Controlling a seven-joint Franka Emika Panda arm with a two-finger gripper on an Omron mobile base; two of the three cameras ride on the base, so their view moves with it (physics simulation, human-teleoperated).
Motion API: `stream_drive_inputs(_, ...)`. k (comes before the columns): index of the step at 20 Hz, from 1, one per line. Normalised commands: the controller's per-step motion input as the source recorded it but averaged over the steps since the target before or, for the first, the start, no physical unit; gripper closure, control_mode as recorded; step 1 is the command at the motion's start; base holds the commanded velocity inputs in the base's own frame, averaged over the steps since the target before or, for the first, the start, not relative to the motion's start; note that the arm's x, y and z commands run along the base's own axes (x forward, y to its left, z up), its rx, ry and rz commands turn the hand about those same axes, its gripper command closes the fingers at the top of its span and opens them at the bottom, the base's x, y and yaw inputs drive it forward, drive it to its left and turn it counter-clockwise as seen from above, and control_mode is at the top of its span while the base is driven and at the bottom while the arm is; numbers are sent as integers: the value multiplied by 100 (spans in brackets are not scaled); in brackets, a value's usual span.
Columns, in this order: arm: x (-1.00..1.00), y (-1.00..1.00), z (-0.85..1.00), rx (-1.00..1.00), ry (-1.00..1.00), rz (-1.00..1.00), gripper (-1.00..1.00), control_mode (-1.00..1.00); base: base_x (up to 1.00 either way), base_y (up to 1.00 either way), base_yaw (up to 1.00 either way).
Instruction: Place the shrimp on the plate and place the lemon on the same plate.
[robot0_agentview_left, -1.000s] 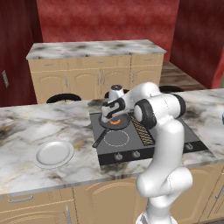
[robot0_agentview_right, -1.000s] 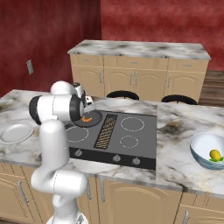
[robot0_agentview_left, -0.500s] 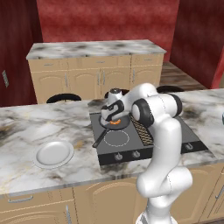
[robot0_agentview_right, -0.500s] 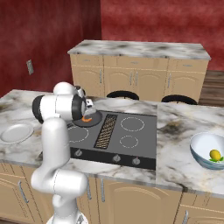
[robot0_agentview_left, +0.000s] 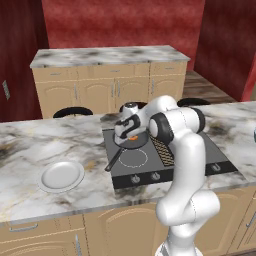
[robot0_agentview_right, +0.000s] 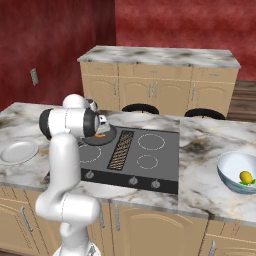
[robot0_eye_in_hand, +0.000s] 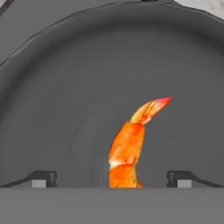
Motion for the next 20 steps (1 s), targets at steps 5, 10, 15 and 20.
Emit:
stream_drive_inputs(5, 13, 0, -8, 0, 3, 0, -100, -100, 0, 0, 0)
stream_drive_inputs(10, 3, 0, -19, 0, 3, -1, 100, -100, 0, 0, 0)
stream_drive_inputs(15, -5, 0, -34, 0, 0, -3, 100, -100, 0, 0, 0)
stream_drive_inputs(20, -9, 0, -32, 0, -2, -4, 100, -100, 0, 0, 0)
